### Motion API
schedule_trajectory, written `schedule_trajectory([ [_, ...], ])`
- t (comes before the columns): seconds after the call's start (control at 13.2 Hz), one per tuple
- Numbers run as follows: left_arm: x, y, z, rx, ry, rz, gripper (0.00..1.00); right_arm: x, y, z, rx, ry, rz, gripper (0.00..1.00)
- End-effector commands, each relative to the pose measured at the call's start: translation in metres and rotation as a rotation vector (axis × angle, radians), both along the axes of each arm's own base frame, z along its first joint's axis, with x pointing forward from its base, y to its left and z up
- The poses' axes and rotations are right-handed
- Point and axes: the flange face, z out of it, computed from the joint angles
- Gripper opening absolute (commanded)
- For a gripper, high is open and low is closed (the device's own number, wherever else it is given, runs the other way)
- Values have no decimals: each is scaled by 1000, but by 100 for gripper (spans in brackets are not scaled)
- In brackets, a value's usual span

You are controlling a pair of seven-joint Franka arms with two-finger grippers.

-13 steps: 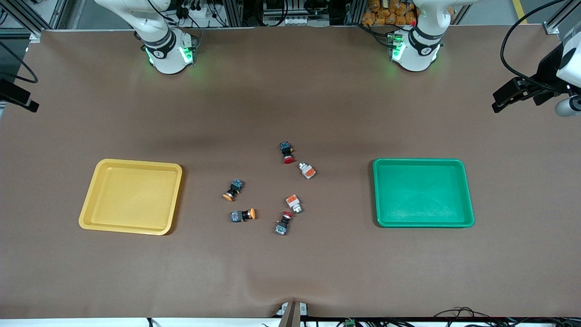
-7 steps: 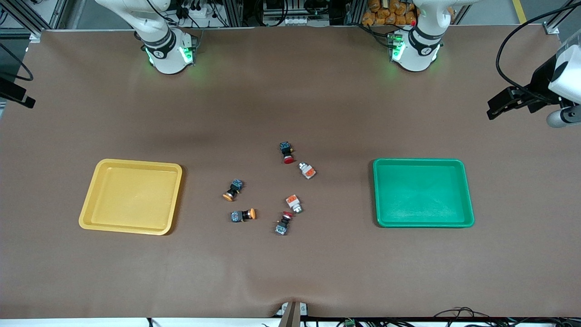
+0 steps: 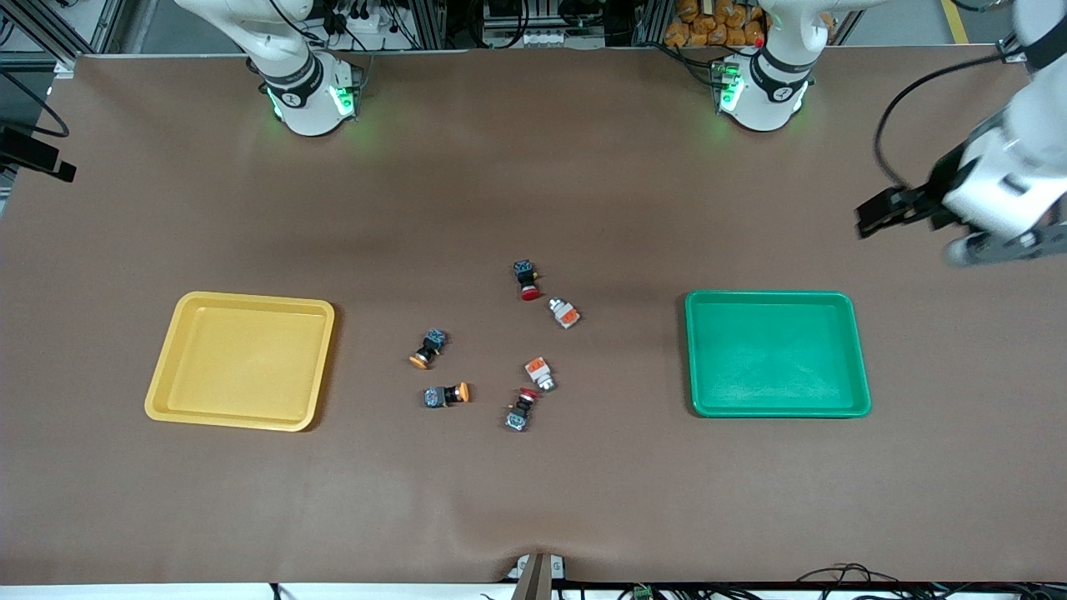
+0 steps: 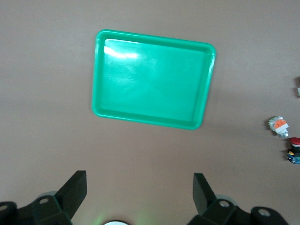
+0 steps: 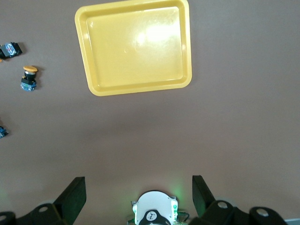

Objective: Place green and yellow buttons in trays

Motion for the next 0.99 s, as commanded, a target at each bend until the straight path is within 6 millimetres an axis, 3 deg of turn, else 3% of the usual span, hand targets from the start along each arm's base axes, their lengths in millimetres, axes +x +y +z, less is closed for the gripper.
schedule_trajectory([
  [0.0, 21, -37, -28, -5, -6, 27, 100, -8, 10, 4, 22, 22, 23, 100],
  [0.08, 25, -56, -38, -18, -19, 26, 100, -11, 17, 9, 21, 16, 37, 100],
  [0.3, 36, -126, -99, -11, -3, 120, 100, -14, 60, 17, 9, 11, 110, 100],
  [0.53, 50, -172, -152, -23, -53, 207, 100, -11, 93, 21, 4, -4, 177, 100],
  [0.61, 49, -193, -166, -33, -65, 233, 100, -9, 97, 19, 5, -8, 185, 100],
  [0.76, 48, -217, -192, -22, -86, 285, 100, 2, 108, 7, 12, -7, 205, 100],
  [0.91, 29, -236, -225, 41, -94, 250, 100, 8, 126, -4, 12, 4, 236, 100],
])
